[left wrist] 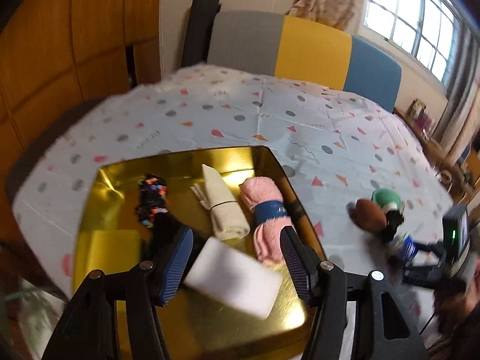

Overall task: Organize soft objects
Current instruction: 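Carry the pink towel roll into the gold tray with left while right grasps the tissue pack, then carry the blue Tempo tissue pack into the gold tray and open the right gripper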

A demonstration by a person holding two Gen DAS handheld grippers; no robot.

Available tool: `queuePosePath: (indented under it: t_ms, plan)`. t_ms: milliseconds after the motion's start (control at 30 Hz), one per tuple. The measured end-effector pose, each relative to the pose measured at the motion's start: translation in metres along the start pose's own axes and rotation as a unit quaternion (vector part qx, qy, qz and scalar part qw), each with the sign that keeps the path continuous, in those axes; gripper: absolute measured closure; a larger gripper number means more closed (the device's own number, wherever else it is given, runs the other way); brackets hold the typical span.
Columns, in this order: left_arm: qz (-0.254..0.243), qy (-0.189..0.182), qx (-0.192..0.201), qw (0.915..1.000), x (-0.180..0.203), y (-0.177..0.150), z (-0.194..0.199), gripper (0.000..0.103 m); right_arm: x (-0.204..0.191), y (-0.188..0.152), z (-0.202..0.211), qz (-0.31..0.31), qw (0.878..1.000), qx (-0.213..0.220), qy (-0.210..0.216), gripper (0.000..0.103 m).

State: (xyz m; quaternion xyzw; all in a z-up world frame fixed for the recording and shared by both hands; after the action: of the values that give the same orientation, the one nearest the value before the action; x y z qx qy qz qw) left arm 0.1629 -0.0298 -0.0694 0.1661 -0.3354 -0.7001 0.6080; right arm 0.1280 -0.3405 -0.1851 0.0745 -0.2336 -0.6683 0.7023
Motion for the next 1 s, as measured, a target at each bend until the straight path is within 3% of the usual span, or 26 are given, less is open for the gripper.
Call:
queuePosePath:
  t_ms: [167,367,1000]
  plan:
    - [-0.041,0.030,0.029,0.9983,0.003,-0.014,0.029,0.041,0.000,0.000,0.000,0.001,1.000,0.000,0.000,0.029]
    - [-0.052,0.038,0.036,0.9973,0.002,-0.025,0.046,0.041,0.000,0.000,0.000,0.002,1.000,0.001,0.002,0.029]
    - [-0.032,0.048,0.041,0.9975,-0.018,-0.035,0.057,0.041,-0.006,-0.003,0.002,0.010,1.000,-0.003,0.002,0.029]
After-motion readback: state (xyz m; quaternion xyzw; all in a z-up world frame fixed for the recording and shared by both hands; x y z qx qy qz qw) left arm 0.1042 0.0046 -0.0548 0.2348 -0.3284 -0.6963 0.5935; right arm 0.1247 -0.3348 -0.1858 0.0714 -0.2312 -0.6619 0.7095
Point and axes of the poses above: each gripper's, at about its wrist camera, not at the fingertips, and z roughly against the way its jaws point, x to its right, y to its top, the point moved 9 cm from there along -z, roughly the way its jaws point, and after that the axes turned 8 degrees about -y, right-handed, at the moved point
